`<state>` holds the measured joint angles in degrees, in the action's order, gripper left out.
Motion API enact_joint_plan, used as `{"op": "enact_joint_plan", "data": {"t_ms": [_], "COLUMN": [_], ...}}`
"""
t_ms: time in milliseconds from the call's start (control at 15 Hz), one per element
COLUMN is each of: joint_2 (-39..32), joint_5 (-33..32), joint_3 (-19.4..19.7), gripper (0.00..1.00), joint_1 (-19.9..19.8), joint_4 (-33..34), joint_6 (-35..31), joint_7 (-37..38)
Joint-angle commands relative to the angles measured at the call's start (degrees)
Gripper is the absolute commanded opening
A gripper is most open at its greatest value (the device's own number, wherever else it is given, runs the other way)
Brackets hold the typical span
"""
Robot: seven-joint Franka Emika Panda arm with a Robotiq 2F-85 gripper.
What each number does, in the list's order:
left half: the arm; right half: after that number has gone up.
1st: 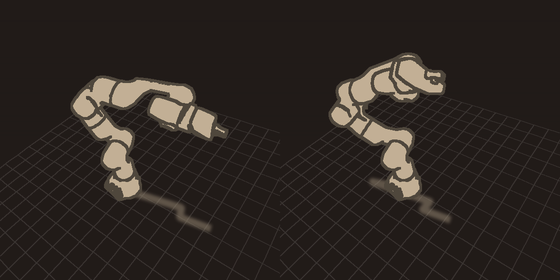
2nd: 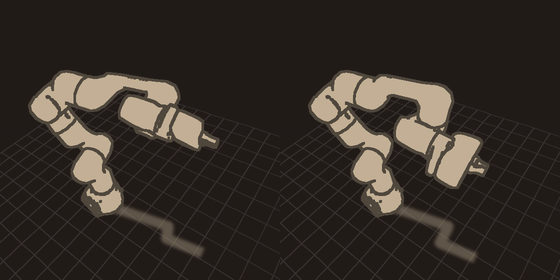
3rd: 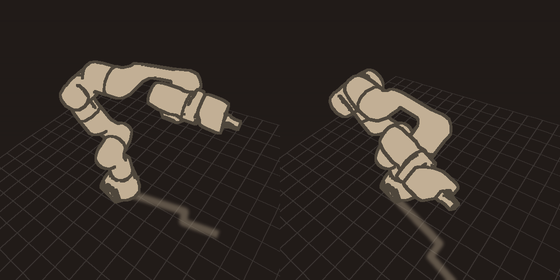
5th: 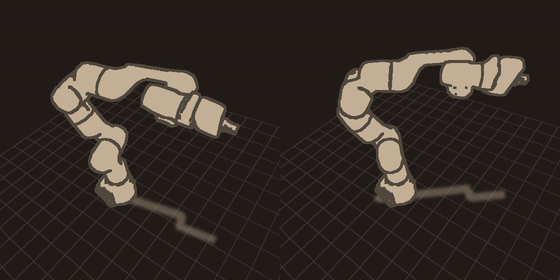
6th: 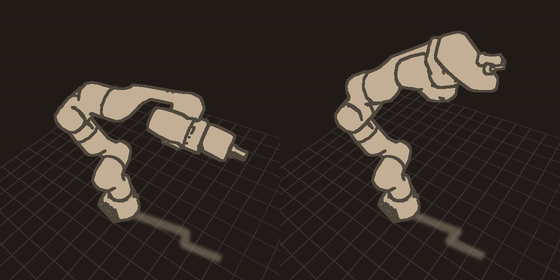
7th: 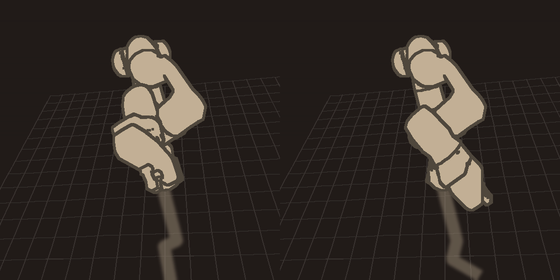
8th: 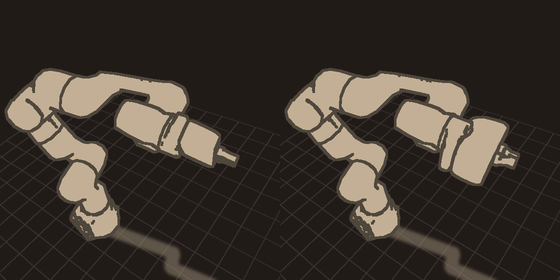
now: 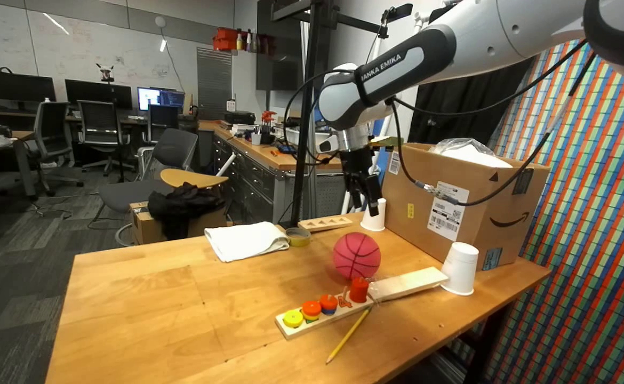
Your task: Move the ball
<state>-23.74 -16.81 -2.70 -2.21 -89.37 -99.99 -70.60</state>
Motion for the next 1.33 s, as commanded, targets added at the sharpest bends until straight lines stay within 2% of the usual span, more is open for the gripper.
{"op": "enact_joint_plan", "data": {"t_ms": [0,267,600,867,1267], "joint_2": [3.0,3.3,3.2,2.9,-0.3], "joint_5": [10.6,17.4,20.2,18.6,12.9], "joint_3": [-3.1,-5.2,-6.2,-5.9,-3.7], "gripper": [1.00,1.00,1.00,1.00,1.00], "joint_1": [-0.5,0.4,1.2,1.4,0.9], "joint_4": [-3.3,-3.5,-4.3,-6.6,-7.9], "joint_6": [-0.8,-1.2,-2.0,-5.4,-9.2], "joint_7": [-0.7,-1.4,-2.4,-5.4,-10.3]}}
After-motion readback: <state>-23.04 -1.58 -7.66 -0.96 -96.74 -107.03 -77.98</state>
